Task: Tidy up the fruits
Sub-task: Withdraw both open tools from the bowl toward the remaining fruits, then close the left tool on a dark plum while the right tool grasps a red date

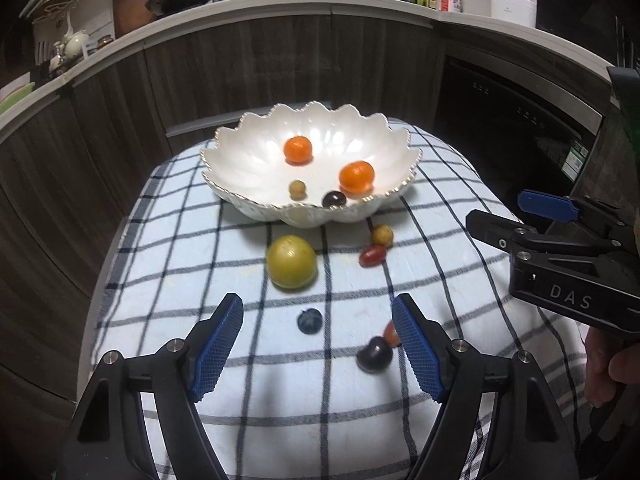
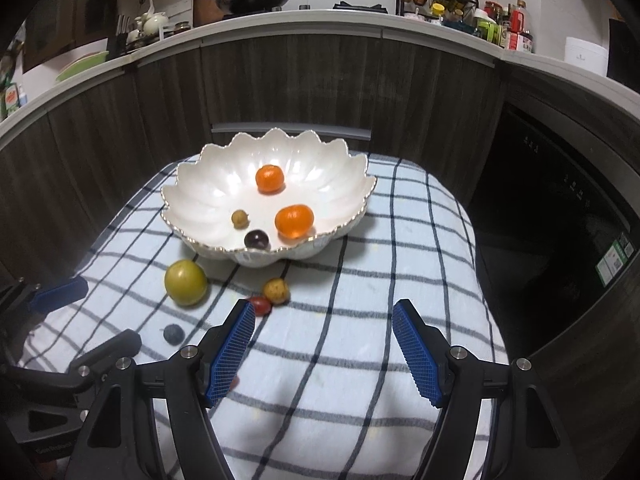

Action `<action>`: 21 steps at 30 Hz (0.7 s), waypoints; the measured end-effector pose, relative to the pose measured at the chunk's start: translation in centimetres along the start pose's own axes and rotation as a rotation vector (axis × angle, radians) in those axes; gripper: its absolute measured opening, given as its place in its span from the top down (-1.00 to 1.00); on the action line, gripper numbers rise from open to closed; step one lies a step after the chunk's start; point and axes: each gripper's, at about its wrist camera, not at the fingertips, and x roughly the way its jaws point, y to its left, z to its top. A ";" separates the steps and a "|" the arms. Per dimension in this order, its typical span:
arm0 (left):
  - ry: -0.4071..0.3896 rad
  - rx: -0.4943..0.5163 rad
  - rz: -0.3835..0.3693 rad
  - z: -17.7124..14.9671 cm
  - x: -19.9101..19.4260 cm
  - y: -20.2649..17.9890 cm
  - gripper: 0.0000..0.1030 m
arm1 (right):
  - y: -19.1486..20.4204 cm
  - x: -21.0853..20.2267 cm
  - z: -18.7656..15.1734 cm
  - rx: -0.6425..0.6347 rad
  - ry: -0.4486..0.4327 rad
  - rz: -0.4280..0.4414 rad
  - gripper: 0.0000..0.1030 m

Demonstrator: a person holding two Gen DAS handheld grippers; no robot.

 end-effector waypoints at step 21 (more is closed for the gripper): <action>0.090 0.072 -0.098 -3.2 3.9 -2.4 -0.14 | -0.8 1.7 -3.9 0.067 0.078 -0.005 -0.40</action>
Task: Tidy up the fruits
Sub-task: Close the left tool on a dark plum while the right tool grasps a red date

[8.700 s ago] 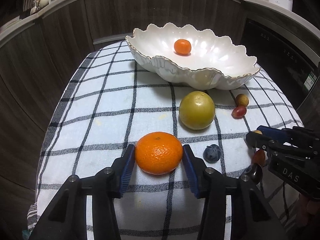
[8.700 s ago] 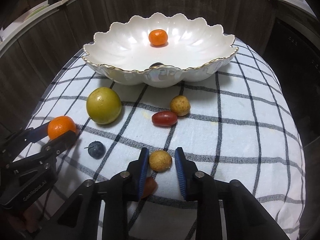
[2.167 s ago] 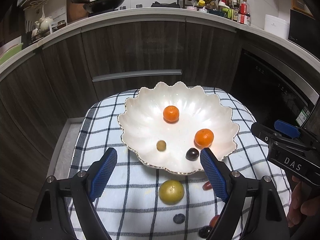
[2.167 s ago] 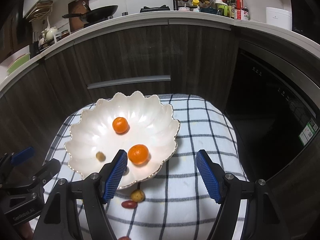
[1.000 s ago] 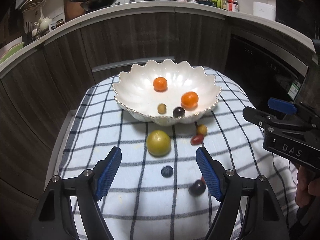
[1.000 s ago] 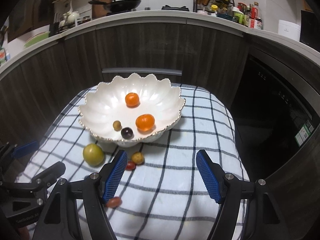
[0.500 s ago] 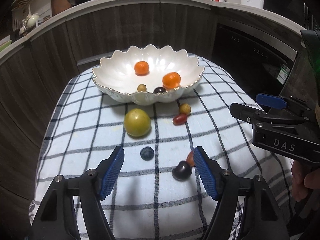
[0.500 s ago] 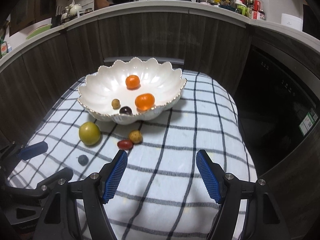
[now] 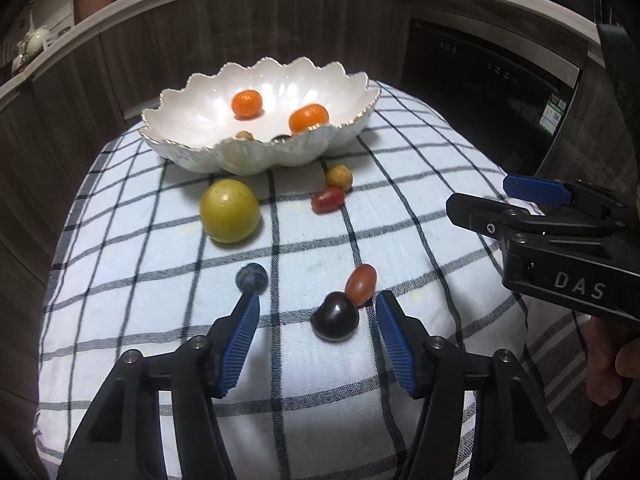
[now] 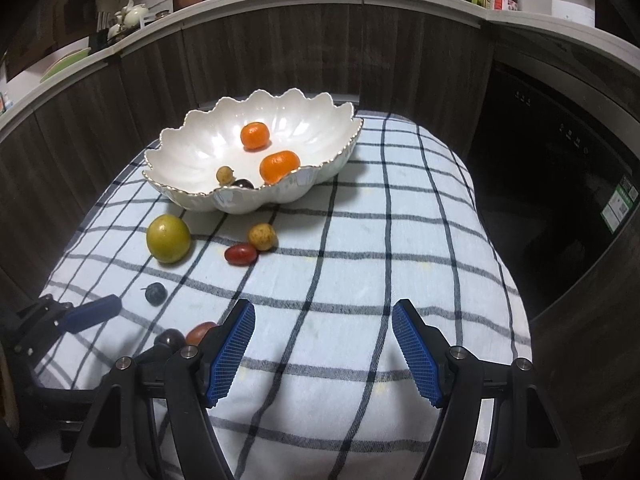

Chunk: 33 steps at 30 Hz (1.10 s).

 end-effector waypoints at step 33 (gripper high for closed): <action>0.017 -0.044 0.021 -0.3 0.7 2.8 0.46 | 2.4 1.4 0.4 -0.037 0.024 0.033 -0.40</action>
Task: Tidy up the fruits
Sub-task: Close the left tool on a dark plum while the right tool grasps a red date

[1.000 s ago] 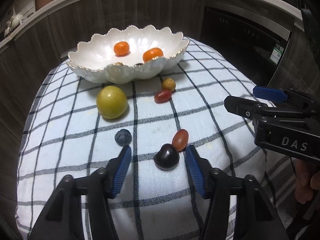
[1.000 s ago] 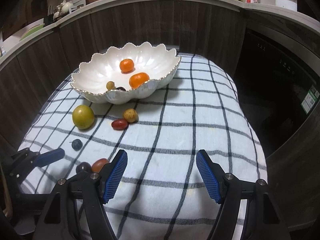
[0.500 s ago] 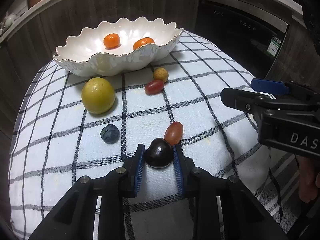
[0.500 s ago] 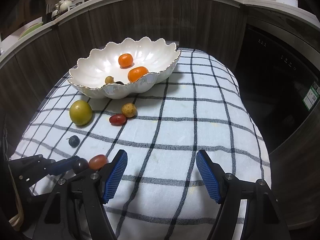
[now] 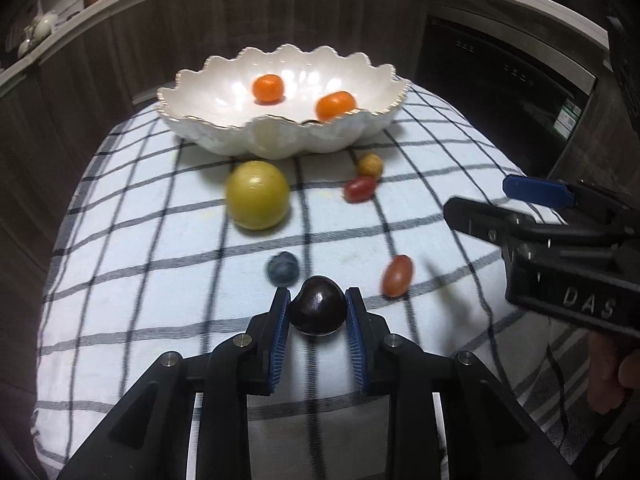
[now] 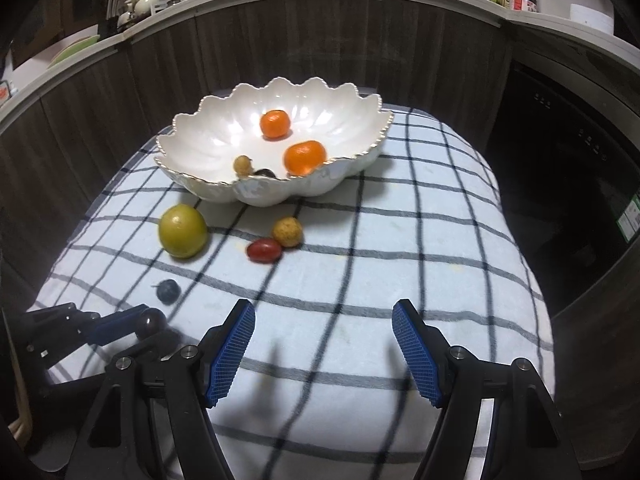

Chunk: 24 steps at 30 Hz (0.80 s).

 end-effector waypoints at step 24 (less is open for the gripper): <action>-0.003 -0.117 0.089 0.8 0.0 6.2 0.45 | 4.8 5.3 3.1 0.005 0.036 -0.030 -0.24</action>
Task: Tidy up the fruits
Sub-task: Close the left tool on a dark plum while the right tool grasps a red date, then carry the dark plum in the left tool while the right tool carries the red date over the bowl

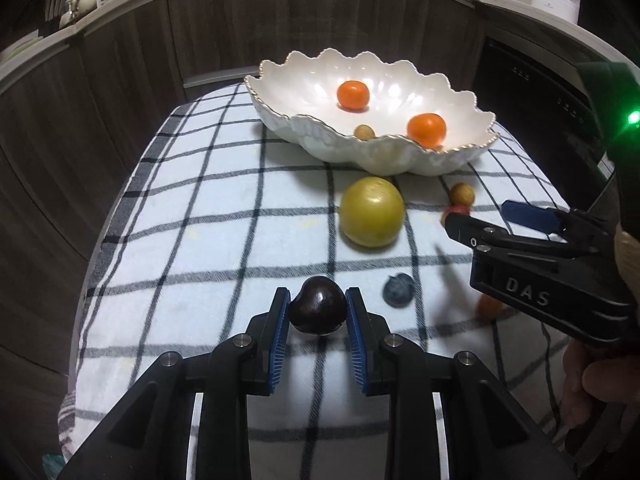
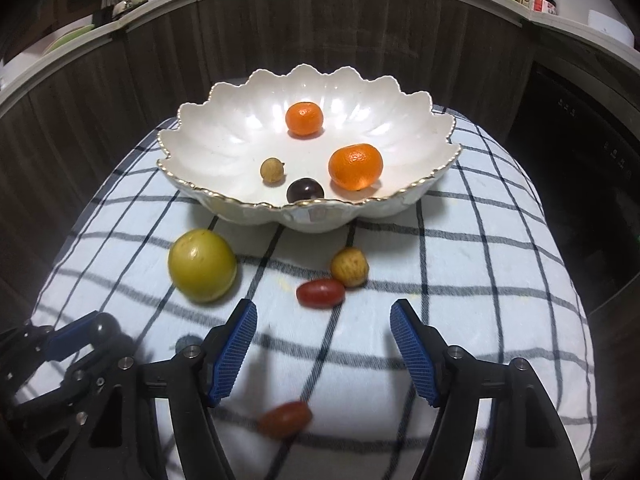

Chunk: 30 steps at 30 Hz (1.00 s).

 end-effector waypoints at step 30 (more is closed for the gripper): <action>-0.013 -0.029 0.001 2.5 1.2 0.9 0.45 | -0.2 1.4 0.9 0.043 0.032 0.021 0.39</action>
